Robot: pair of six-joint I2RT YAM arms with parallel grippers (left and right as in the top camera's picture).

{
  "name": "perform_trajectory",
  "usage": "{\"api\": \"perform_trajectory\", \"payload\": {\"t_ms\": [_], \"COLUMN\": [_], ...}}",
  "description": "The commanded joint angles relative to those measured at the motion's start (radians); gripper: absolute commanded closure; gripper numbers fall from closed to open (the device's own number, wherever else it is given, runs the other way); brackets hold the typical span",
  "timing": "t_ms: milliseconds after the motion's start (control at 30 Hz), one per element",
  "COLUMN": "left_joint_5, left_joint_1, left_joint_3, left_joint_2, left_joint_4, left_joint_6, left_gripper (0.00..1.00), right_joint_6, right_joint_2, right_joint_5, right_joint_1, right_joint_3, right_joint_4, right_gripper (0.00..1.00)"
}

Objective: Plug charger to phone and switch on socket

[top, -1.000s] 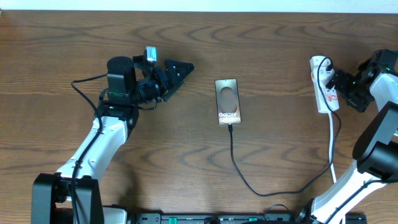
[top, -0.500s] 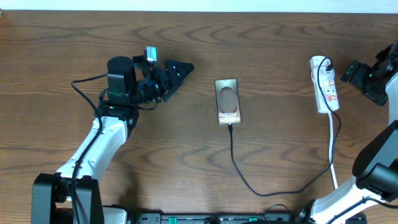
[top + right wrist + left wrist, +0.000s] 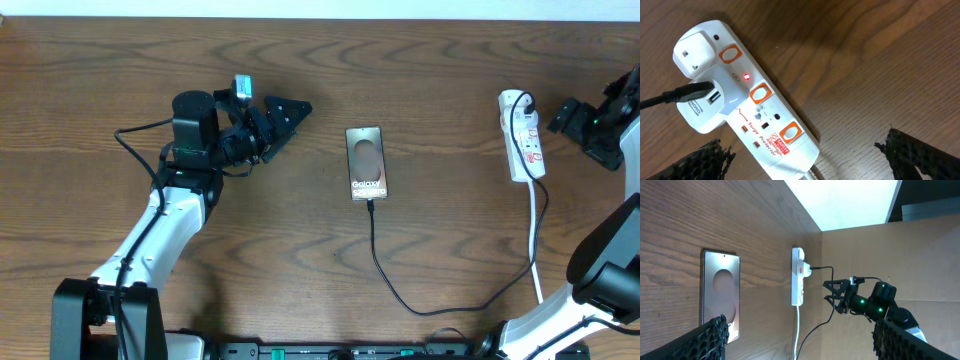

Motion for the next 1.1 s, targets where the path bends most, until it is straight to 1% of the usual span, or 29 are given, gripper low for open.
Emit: {"api": "perform_trajectory", "payload": {"t_ms": [0,667,767,833,1067], "left_joint_5": [0.005,0.005,0.005,0.005,0.005], "left_joint_1": [0.004,0.004,0.004,0.004,0.004], "left_joint_3": [0.013,0.013,0.013,0.013,0.013], "left_joint_2": [-0.017,-0.017,-0.017,-0.017,-0.017], "left_joint_4": [0.000,0.000,0.000,0.000,0.000], "left_joint_6": [0.014,0.014,0.014,0.014,0.014], "left_gripper": [0.06,0.07,0.07,0.07,0.07], "right_joint_6": [-0.011,-0.011,-0.011,-0.011,-0.011], "right_joint_2": [0.001,-0.017,-0.074,-0.163,-0.344], "right_joint_5": [0.008,0.009,0.008,0.009,0.009], "right_joint_1": [-0.002,0.006,0.013,0.026,0.047], "right_joint_3": [0.006,0.005,0.005,0.005,0.005], "right_joint_4": [-0.002,-0.002,-0.002,-0.002,-0.002], "right_gripper": [0.01,0.01,0.01,0.01,0.01]}}
